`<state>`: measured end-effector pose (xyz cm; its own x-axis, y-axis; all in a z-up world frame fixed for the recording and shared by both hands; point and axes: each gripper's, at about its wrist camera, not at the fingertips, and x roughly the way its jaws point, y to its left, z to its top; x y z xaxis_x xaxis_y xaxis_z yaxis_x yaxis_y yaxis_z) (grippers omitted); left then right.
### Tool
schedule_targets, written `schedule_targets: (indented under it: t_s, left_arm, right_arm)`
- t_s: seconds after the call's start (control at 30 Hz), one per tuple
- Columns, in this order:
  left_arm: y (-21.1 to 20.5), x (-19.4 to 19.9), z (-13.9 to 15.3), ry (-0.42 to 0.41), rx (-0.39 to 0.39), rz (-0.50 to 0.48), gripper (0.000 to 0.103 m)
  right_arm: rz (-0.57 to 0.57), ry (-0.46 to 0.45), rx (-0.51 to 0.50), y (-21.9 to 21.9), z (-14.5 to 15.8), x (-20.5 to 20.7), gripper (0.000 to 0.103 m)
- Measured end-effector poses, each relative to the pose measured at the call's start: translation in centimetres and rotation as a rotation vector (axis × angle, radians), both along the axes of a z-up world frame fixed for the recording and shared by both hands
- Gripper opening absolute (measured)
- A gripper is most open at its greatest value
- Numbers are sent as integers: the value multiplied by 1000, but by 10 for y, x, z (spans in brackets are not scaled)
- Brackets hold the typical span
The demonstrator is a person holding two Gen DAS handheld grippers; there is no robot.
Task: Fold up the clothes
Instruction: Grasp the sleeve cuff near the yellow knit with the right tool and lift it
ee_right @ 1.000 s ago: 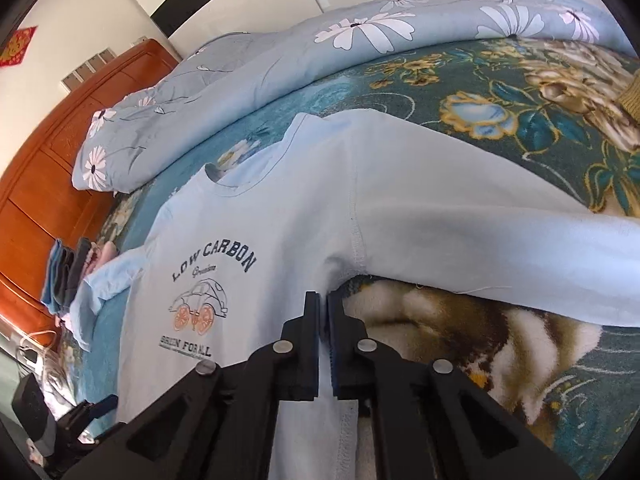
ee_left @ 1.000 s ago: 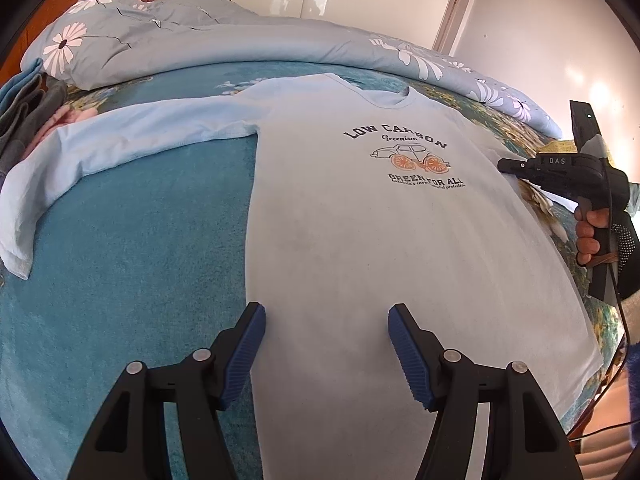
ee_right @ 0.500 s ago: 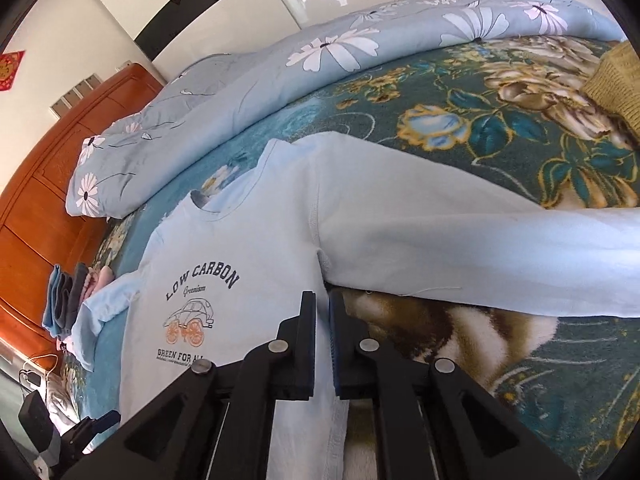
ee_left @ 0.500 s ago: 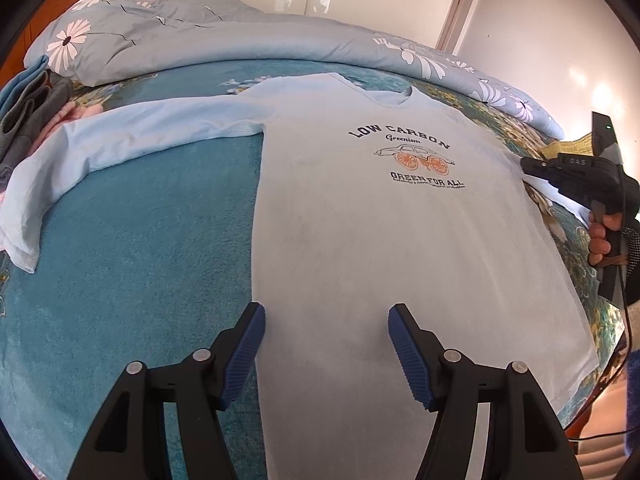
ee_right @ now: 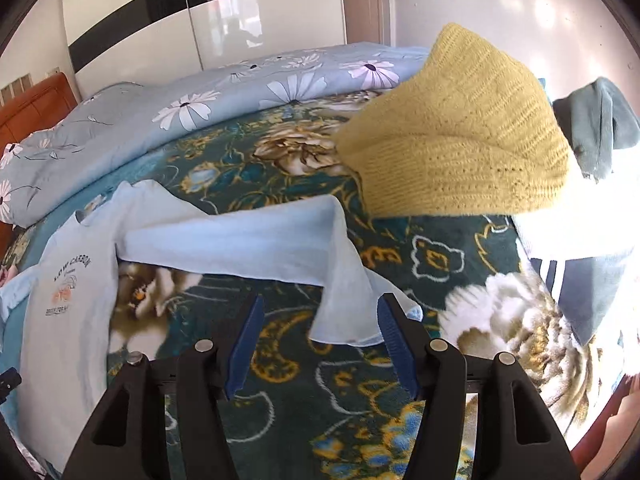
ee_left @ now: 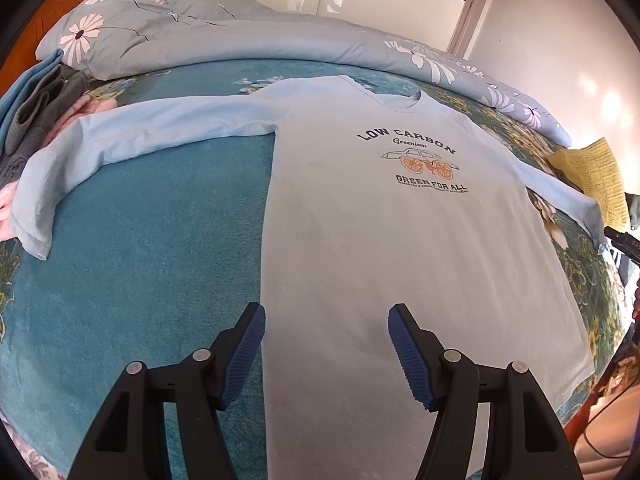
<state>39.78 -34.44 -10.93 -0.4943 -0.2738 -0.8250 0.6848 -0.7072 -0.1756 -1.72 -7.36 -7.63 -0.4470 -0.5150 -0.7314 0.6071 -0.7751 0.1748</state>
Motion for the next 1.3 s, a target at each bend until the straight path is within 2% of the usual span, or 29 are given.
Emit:
schedule_targets:
  t_s: [0.17,0.23,0.3,0.4,0.53,0.63,0.67,0.73,0.83,0.97,1.1,1.17,1.3]
  left_arm:
    - [5,-3,4,-11,-15,-12,68]
    - [5,-4,5,-12,-17,-13,68]
    - [6,-6,6,-10,-16,-16,68]
    - [5,-8,8,-11,-21,-21,68]
    - [4,-8,6,-16,-16,-17,68]
    - [2,-7,4,-21,-11,-12,68]
    - [2,-7,3,-22,-9,-11,68]
    - [1,-6,1,-25,-5,-8,68]
    - [0,-6,-1,-29,1,-3,68]
    - [-2,-6,-1,-36,-2,-1,68]
    - [-3,-6,-1,-37,-6,3,68]
    - [-3,-5,-2,-37,-3,5,68]
    - [-3,-2,-6,-40,8,13,68]
  right_arm:
    - [-85,47,95,33,-11,-16,60]
    - [-85,27,84,38,-10,-20,44]
    - [-76,-2,60,41,-9,-23,3]
    - [-58,-52,0,47,-3,-27,3]
    - [-41,-128,-227,71,38,-31,3]
    - [-68,-162,-294,87,59,-42,3]
    - [-87,-176,-299,91,62,-49,3]
    - [-148,-193,-221,94,54,-68,3]
    - [-234,-269,-136,96,21,-97,3]
    - [-304,-321,-125,95,-11,-122,3]
    - [-339,-301,-135,90,-13,-134,6]
    - [-337,-276,-138,91,-8,-132,13]
    - [-334,-265,-186,105,-3,-118,40]
